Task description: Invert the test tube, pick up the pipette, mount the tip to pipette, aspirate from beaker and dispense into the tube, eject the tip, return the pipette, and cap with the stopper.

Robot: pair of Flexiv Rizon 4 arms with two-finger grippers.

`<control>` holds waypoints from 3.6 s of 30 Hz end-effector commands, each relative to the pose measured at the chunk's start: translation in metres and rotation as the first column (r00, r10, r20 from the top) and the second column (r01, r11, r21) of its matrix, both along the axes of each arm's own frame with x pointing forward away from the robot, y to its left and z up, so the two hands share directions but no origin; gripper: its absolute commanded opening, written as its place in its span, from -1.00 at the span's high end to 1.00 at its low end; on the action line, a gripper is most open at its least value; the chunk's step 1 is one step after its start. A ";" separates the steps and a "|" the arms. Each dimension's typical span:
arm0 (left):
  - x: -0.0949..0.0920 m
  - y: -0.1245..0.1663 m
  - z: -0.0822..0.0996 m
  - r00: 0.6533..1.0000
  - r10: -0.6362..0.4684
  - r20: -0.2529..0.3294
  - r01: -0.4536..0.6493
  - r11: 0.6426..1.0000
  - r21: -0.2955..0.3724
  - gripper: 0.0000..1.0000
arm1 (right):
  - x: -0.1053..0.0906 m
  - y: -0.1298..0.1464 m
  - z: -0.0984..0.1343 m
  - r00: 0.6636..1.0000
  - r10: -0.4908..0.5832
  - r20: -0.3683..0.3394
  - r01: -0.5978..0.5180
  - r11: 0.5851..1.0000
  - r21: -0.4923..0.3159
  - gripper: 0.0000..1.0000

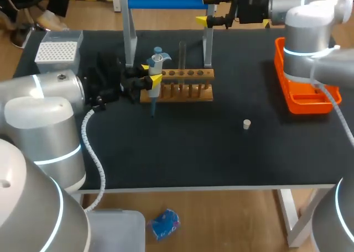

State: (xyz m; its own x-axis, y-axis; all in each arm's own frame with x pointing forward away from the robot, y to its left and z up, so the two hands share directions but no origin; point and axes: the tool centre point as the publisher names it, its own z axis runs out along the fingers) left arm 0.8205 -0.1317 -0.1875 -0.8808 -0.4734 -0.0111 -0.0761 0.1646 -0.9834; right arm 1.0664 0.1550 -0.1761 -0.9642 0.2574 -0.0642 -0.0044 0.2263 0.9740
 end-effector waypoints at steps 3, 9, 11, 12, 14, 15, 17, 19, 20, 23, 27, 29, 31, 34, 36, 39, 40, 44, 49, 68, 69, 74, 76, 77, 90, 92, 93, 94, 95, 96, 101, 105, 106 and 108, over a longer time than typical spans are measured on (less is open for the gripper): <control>0.000 0.002 0.000 1.000 -0.004 -0.001 0.004 1.000 -0.001 1.00 | 0.000 0.000 0.000 1.000 -0.001 0.000 0.001 1.000 -0.002 -1.00; 0.005 -0.001 0.007 1.000 0.009 0.007 -0.009 1.000 0.028 1.00 | 0.000 0.000 0.000 1.000 -0.001 0.000 0.001 1.000 -0.002 -1.00; 0.011 0.000 0.013 1.000 0.027 0.015 -0.027 0.998 0.047 1.00 | 0.000 0.000 0.000 1.000 -0.001 0.000 0.001 1.000 -0.002 -1.00; 0.015 0.001 0.016 0.999 0.038 0.017 -0.039 0.998 0.051 1.00 | 0.000 0.000 0.000 1.000 -0.001 0.000 0.001 1.000 -0.002 -1.00; 0.028 0.004 0.020 0.996 0.083 -0.010 -0.082 0.993 0.079 1.00 | 0.000 0.000 0.000 1.000 -0.001 0.000 0.001 1.000 -0.002 -1.00; 0.034 0.005 0.021 0.995 0.100 -0.031 -0.096 0.990 0.105 1.00 | 0.000 0.000 0.000 1.000 -0.001 0.000 0.001 1.000 -0.002 -1.00; 0.051 0.008 0.025 0.986 0.153 -0.063 -0.143 0.981 0.134 1.00 | 0.000 0.000 0.000 1.000 -0.001 0.000 0.001 1.000 -0.002 -1.00; 0.067 0.011 0.031 0.979 0.192 -0.070 -0.180 0.972 0.150 1.00 | 0.000 0.000 0.000 1.000 -0.001 0.000 0.001 1.000 -0.002 -1.00; 0.076 0.012 0.034 0.975 0.212 -0.071 -0.199 0.968 0.156 1.00 | 0.000 0.000 0.000 1.000 -0.001 0.000 0.001 1.000 -0.002 -1.00; 0.100 0.015 0.042 0.967 0.248 -0.062 -0.236 0.959 0.154 1.00 | 0.000 0.000 0.000 1.000 -0.001 0.000 0.001 1.000 -0.002 -1.00; 0.129 0.020 0.047 0.961 0.270 -0.062 -0.259 0.954 0.150 1.00 | 0.000 0.000 0.000 1.000 -0.001 0.000 0.001 1.000 -0.002 -1.00; 0.143 0.024 0.049 0.959 0.278 -0.056 -0.266 0.951 0.158 1.00 | 0.000 0.000 0.000 1.000 -0.001 0.000 0.001 1.000 -0.002 -1.00; 0.155 0.027 0.052 0.959 0.278 -0.048 -0.266 0.949 0.169 1.00 | 0.000 0.000 0.000 1.000 -0.001 0.000 0.001 1.000 -0.002 -1.00; 0.173 0.035 0.052 0.953 0.298 -0.062 -0.281 0.941 0.189 1.00 | 0.000 0.000 0.000 1.000 -0.001 0.000 0.001 1.000 -0.002 -1.00; 0.181 0.041 0.052 0.948 0.312 -0.068 -0.294 0.936 0.193 1.00 | 0.000 0.000 0.000 1.000 -0.001 0.000 0.001 1.000 -0.002 -1.00; 0.191 0.046 0.052 0.940 0.334 -0.077 -0.315 0.930 0.190 1.00 | 0.000 0.000 0.000 1.000 -0.001 0.000 0.001 1.000 -0.002 -1.00; 0.191 0.046 0.052 0.940 0.334 -0.077 -0.315 0.930 0.190 1.00 | 0.000 0.000 0.000 1.000 -0.001 0.000 0.001 1.000 -0.002 -1.00; 0.191 0.046 0.052 0.940 0.334 -0.077 -0.315 0.930 0.190 1.00 | 0.000 0.000 0.000 1.000 -0.001 0.000 0.001 1.000 -0.002 -1.00; 0.191 0.046 0.052 0.940 0.334 -0.077 -0.315 0.930 0.190 1.00 | 0.000 0.000 0.000 1.000 -0.001 0.000 0.001 1.000 -0.002 -1.00; 0.245 0.065 0.050 0.872 0.489 -0.027 -0.473 0.855 0.212 1.00 | 0.000 0.000 0.000 1.000 -0.001 0.000 0.001 1.000 -0.002 -1.00; 0.248 0.066 0.050 0.863 0.504 -0.021 -0.488 0.844 0.224 1.00 | 0.000 0.000 0.000 1.000 -0.001 0.000 0.001 1.000 -0.002 -1.00; 0.264 0.069 0.052 0.811 0.585 -0.026 -0.568 0.796 0.208 1.00 | 0.000 0.000 0.000 1.000 -0.001 0.000 0.001 1.000 -0.002 -1.00; 0.266 0.067 0.051 0.790 0.612 -0.030 -0.590 0.774 0.228 1.00 | 0.000 0.000 0.000 1.000 -0.001 0.000 0.001 1.000 -0.002 -1.00; 0.267 0.067 0.050 0.782 0.622 -0.031 -0.601 0.766 0.228 1.00 | 0.000 0.000 0.000 1.000 -0.001 0.000 0.001 1.000 -0.002 -1.00; 0.284 0.071 0.031 0.690 0.718 -0.089 -0.684 0.687 0.245 1.00 | 0.000 0.000 0.000 1.000 -0.001 0.000 0.001 1.000 -0.002 -1.00; 0.289 0.073 0.027 0.680 0.727 -0.095 -0.692 0.679 0.246 1.00 | 0.000 0.000 0.000 1.000 -0.001 0.000 0.001 1.000 -0.002 -1.00; 0.292 0.074 0.026 0.676 0.730 -0.100 -0.694 0.676 0.248 1.00 | 0.000 0.000 0.000 1.000 -0.001 0.000 0.001 1.000 -0.002 -1.00; 0.295 0.074 0.025 0.670 0.735 -0.105 -0.697 0.672 0.250 1.00 | 0.000 0.000 0.000 1.000 -0.001 0.000 0.001 1.000 -0.002 -1.00; 0.297 0.075 0.024 0.661 0.743 -0.107 -0.704 0.663 0.253 1.00 | 0.000 0.000 0.000 1.000 -0.001 0.000 0.001 1.000 -0.002 -1.00; 0.300 0.075 0.023 0.657 0.745 -0.112 -0.707 0.661 0.252 1.00 | 0.000 0.000 0.000 1.000 -0.001 0.000 0.001 1.000 -0.002 -1.00; 0.312 0.072 0.021 0.632 0.768 -0.106 -0.725 0.634 0.271 1.00 | 0.000 0.000 0.000 1.000 -0.001 0.000 0.001 1.000 -0.002 -1.00; 0.319 0.069 0.021 0.627 0.772 -0.102 -0.729 0.628 0.274 1.00 | 0.000 0.000 0.000 1.000 -0.001 0.000 0.001 1.000 -0.002 -1.00; 0.321 0.069 0.020 0.626 0.773 -0.102 -0.730 0.627 0.273 1.00 | 0.000 0.000 0.000 1.000 -0.001 0.000 0.001 1.000 -0.002 -1.00; 0.324 0.067 0.019 0.618 0.780 -0.102 -0.734 0.618 0.281 1.00 | 0.000 0.000 0.000 1.000 -0.001 0.000 0.001 1.000 -0.002 -1.00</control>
